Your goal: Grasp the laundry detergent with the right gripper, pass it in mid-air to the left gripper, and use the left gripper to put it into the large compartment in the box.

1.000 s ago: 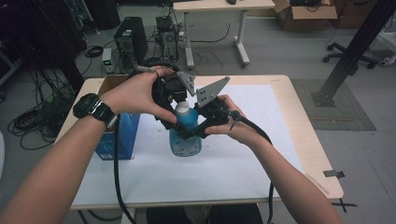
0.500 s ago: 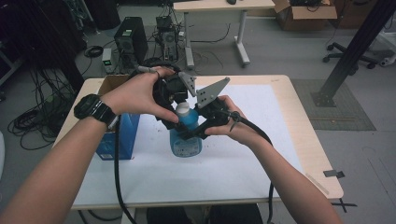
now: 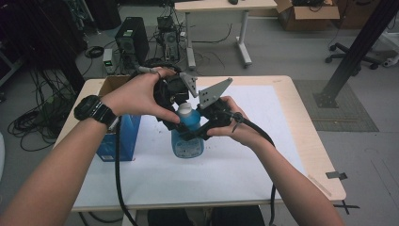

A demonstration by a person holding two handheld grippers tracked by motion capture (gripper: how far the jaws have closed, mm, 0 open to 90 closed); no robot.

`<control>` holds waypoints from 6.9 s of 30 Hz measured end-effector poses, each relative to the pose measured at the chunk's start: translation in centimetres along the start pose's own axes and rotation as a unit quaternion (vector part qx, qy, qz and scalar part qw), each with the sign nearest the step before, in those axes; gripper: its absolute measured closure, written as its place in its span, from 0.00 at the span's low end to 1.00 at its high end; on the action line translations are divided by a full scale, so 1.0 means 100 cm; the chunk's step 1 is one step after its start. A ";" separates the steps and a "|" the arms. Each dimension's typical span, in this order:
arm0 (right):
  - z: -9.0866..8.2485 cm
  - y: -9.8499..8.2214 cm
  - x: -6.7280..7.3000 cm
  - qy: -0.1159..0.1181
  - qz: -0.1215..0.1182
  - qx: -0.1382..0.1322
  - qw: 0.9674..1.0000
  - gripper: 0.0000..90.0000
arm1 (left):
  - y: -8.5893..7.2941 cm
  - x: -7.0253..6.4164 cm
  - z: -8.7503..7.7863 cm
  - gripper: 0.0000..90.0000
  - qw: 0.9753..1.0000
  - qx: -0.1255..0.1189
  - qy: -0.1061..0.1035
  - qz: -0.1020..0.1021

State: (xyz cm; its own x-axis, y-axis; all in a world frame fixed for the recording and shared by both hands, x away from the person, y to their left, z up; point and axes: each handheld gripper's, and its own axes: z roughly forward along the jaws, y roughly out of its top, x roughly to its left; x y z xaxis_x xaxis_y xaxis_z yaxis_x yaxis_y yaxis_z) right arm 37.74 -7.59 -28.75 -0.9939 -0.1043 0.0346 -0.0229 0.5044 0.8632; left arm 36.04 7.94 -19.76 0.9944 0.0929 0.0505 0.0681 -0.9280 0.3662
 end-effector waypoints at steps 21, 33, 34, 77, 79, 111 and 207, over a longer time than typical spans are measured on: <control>0.000 0.000 0.001 -0.005 -0.001 0.002 1.000 0.48 | 0.002 -0.001 0.002 0.26 1.000 0.010 0.003 0.002; 0.000 0.000 0.002 -0.010 0.000 0.002 1.000 0.48 | 0.002 -0.002 0.001 0.33 1.000 0.012 0.002 0.005; 0.000 0.000 0.002 -0.010 0.000 0.002 1.000 0.48 | 0.002 -0.003 0.002 0.33 1.000 0.013 0.002 0.004; -0.030 -0.036 -0.005 -0.078 0.031 0.063 0.994 0.10 | -0.009 0.015 -0.033 0.42 0.994 0.046 0.033 -0.092; -0.040 -0.043 -0.007 -0.093 0.029 0.078 0.992 0.09 | -0.012 0.018 -0.041 0.42 0.993 0.046 0.042 -0.104; -0.137 -0.135 -0.005 -0.189 0.101 0.165 0.963 0.07 | -0.122 0.062 -0.141 0.42 0.834 0.055 0.210 -0.507; -0.132 -0.143 0.004 -0.178 0.099 0.167 0.965 0.07 | -0.183 0.064 -0.033 0.25 0.787 0.071 0.176 -0.587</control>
State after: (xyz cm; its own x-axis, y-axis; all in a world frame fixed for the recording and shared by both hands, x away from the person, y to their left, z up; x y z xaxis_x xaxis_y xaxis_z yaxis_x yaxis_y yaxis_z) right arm 39.09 -26.15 -34.40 -0.9549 0.2935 -0.0451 0.1966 0.7388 0.6446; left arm 40.88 26.74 -23.07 0.1579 0.9873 0.0194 0.9563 -0.1578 0.2462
